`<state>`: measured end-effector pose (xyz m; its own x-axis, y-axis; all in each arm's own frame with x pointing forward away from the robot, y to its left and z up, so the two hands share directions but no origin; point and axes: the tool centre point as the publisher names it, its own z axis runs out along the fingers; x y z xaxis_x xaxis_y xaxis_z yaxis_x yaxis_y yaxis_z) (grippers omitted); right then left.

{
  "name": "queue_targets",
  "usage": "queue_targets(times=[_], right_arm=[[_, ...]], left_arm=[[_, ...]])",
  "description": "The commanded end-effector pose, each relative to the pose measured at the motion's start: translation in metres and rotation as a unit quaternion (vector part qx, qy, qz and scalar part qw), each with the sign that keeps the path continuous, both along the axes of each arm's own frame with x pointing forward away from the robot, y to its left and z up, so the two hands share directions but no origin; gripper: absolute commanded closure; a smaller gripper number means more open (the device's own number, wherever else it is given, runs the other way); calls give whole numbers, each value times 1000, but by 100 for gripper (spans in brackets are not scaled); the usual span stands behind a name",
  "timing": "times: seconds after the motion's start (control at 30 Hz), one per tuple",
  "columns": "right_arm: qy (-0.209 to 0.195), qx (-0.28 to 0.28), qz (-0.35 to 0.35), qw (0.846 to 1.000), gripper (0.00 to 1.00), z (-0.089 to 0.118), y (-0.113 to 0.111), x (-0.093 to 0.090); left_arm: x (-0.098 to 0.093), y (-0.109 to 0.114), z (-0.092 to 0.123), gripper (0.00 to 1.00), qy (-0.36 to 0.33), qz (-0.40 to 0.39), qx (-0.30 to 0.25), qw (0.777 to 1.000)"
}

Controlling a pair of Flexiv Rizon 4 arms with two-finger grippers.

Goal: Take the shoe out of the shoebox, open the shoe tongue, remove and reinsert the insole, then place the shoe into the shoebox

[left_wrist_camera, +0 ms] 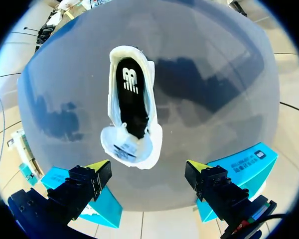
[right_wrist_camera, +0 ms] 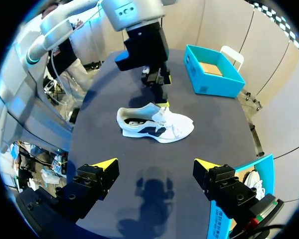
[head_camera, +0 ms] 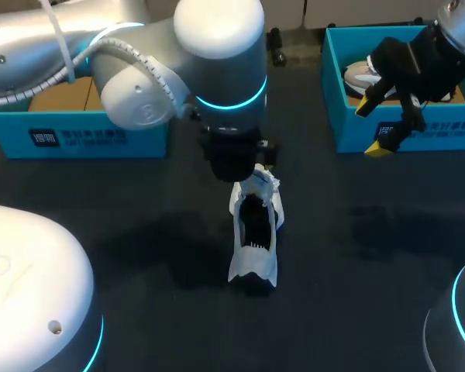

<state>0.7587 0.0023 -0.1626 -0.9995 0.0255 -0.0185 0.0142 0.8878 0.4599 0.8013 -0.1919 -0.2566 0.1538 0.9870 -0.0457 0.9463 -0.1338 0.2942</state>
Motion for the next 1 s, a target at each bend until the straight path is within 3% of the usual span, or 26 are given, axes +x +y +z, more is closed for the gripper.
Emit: queue_targets(times=[0.03,0.1,0.17,0.2,0.23,0.53,0.7,1.0], right_arm=[[2,-2,0,1000,0,0,1,2],[2,-2,0,1000,0,0,1,2],[2,-2,0,1000,0,0,1,2],[2,-2,0,1000,0,0,1,2],[2,-2,0,1000,0,0,1,2],[2,-2,0,1000,0,0,1,2],[2,-2,0,1000,0,0,1,2],[2,-2,0,1000,0,0,1,2]], left_arm=[[13,-2,-6,7,6,-5,-1,1000],[17,-3,-7,28,7,-7,0,1000],[20,-5,-8,35,12,-10,-1,1000],[21,-5,-8,50,13,-11,-1,1000],[23,-6,-9,53,16,-13,-1,1000],[28,-12,-20,51,44,-30,20,998],[27,-16,-21,40,50,-31,23,998],[29,-27,-38,43,56,-33,22,998]])
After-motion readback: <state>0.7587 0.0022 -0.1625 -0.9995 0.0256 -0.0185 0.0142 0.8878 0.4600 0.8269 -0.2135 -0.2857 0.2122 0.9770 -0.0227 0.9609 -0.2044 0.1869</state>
